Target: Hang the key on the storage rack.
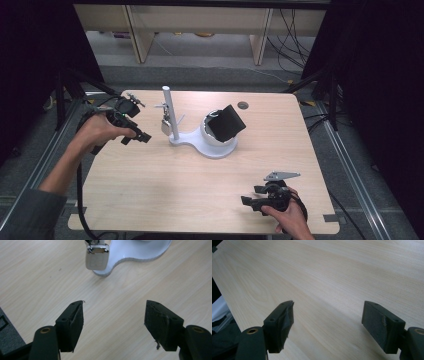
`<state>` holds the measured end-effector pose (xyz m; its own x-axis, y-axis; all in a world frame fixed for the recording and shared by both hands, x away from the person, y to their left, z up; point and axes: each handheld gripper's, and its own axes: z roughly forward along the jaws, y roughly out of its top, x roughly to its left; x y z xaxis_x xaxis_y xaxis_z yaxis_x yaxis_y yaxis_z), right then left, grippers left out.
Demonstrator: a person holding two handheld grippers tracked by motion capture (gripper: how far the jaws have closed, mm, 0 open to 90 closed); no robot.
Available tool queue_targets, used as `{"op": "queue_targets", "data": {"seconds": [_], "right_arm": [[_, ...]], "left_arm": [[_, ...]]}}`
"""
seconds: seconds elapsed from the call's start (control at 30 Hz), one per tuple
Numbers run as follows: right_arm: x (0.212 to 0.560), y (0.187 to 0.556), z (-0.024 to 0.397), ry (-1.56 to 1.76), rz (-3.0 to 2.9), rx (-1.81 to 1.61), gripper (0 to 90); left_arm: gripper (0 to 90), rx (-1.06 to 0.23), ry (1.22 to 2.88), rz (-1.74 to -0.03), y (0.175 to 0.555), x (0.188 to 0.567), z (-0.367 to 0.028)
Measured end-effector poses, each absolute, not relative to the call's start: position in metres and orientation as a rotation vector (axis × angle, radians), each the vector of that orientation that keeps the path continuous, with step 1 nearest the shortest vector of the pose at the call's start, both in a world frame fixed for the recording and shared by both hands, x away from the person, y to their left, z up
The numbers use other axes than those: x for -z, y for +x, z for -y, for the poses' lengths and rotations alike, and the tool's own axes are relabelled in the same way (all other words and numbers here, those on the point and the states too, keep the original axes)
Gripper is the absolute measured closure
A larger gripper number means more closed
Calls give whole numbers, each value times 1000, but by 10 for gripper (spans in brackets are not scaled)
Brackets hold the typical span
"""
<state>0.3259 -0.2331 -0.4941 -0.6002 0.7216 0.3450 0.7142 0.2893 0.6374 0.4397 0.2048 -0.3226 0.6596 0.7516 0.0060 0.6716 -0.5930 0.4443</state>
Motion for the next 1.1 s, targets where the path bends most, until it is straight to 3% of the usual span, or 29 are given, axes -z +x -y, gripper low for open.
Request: {"op": "queue_targets", "data": {"seconds": [0.47,1.1], "right_arm": [[494,327,233,1404,-2515,-1233,265],[494,326,232,1436,-2510,-1224,265]], "left_arm": [[285,-226,2469,-970,389,364,-189],[275,-154,2462,-913,354,402,-182]]}}
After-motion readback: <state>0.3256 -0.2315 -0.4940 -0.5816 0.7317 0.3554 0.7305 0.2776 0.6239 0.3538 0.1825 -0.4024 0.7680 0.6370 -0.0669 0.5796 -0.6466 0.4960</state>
